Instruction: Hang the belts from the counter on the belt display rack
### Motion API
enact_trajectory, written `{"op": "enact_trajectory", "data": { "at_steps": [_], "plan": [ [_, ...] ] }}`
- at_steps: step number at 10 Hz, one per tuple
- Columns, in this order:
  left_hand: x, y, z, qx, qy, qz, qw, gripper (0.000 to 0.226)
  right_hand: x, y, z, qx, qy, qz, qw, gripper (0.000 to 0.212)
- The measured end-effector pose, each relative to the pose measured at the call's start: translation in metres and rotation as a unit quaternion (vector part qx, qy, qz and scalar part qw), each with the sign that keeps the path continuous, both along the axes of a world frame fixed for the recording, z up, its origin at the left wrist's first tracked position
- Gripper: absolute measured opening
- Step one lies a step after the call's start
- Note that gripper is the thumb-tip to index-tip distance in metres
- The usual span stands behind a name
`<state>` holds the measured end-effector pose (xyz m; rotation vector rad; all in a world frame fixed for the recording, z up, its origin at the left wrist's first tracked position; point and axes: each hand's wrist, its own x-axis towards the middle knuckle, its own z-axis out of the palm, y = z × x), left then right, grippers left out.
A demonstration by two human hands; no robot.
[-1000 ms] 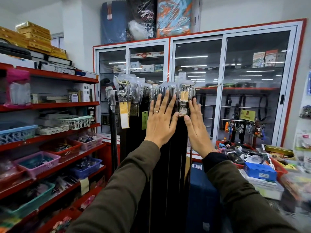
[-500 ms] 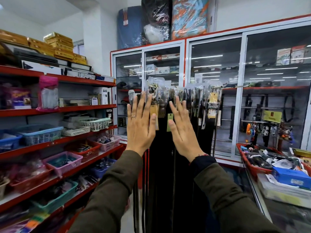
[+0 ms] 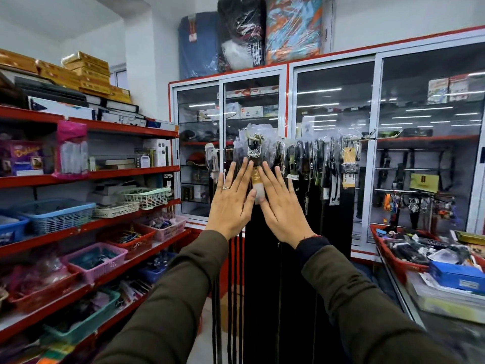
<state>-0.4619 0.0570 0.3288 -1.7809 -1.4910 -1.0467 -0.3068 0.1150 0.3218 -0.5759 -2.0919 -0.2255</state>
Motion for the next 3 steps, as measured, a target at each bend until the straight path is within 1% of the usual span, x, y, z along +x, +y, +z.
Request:
{"op": "enact_trajectory", "data": {
  "at_steps": [2,3],
  "plan": [
    [0.009,0.004,-0.009,0.03,-0.01,0.022,0.999,0.064,0.002,-0.006,-0.003,0.0,0.002,0.01,1.0,0.064],
    [0.023,0.002,-0.011,0.067,-0.028,0.068,0.995,0.066,0.022,-0.012,-0.002,0.02,0.035,0.022,0.999,0.07]
  ]
}}
